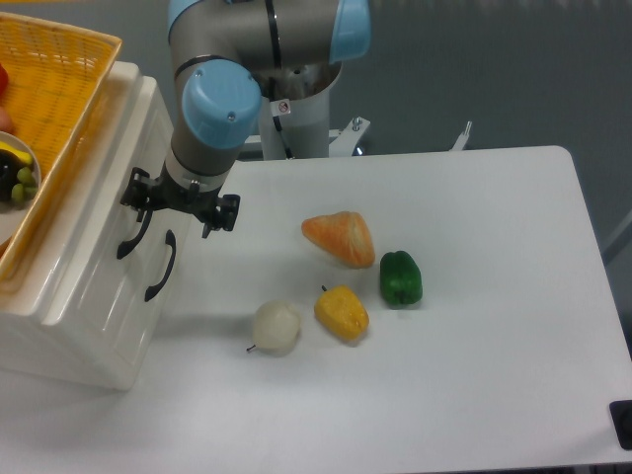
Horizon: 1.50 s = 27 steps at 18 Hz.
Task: Slide the top white drawer open
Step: 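Lower the gripper onto the upper drawer's black handle and hook it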
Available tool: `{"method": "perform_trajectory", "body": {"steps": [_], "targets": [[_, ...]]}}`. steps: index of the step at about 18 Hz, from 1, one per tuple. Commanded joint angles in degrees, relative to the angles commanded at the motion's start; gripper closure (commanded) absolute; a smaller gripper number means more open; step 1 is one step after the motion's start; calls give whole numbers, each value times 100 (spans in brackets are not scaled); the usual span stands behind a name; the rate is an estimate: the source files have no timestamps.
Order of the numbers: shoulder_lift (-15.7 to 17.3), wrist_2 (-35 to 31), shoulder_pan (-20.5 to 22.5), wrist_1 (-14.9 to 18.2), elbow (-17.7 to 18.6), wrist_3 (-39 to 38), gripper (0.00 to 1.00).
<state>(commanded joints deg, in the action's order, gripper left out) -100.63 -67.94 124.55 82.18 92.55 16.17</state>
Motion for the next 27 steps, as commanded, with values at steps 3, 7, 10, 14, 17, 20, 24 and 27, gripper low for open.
{"method": "perform_trajectory", "body": {"steps": [3, 7, 10, 14, 17, 20, 24, 27], "targets": [[0, 0, -27, 0, 0, 26, 0], [9, -18, -27, 9, 17, 132, 0], [9, -96, -27, 26, 35, 184, 0], [0, -123, -9, 26, 26, 185, 0], [0, -123, -18, 35, 26, 185, 0], [0, -123, -18, 44, 44, 185, 0], [0, -141, -9, 35, 44, 185, 0], [-9, -141, -9, 26, 44, 185, 0]]}}
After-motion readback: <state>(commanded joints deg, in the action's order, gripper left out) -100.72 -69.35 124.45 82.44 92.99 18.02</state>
